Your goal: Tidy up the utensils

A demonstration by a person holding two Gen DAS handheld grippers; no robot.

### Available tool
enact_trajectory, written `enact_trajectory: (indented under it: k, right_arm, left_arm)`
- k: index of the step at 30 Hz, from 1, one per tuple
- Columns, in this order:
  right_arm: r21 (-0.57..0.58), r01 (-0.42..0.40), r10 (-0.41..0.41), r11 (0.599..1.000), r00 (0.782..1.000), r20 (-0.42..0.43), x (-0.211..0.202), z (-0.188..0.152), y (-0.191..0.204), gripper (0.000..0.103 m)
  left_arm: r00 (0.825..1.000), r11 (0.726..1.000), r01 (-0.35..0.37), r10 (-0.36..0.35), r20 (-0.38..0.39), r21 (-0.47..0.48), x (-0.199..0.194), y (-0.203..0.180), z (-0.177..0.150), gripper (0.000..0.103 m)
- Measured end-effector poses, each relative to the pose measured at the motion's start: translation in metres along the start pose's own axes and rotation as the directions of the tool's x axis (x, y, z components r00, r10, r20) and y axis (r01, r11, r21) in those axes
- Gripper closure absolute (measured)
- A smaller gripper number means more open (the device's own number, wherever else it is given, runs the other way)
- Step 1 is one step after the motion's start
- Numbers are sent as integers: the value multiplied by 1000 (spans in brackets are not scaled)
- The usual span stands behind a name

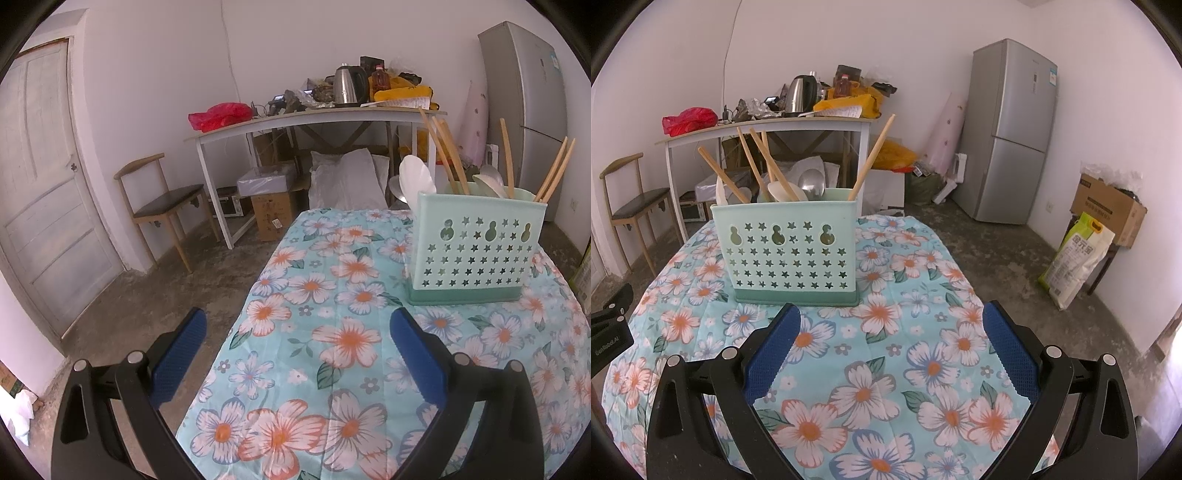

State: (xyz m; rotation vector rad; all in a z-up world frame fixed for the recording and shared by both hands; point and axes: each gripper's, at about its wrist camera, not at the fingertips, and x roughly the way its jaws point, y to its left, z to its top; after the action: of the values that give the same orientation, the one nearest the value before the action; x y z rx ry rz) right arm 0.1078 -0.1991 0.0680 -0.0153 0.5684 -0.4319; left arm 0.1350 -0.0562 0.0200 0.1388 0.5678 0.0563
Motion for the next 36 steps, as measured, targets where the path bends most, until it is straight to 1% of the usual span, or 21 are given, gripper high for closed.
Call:
enact_trajectory:
  k: [36]
  right_arm:
    - [-3,-3,3,1000,1000,3,-1,2,-1,8]
  left_arm:
    - [1000,1000,3,-3,-5,-2,1,-1,-1,6]
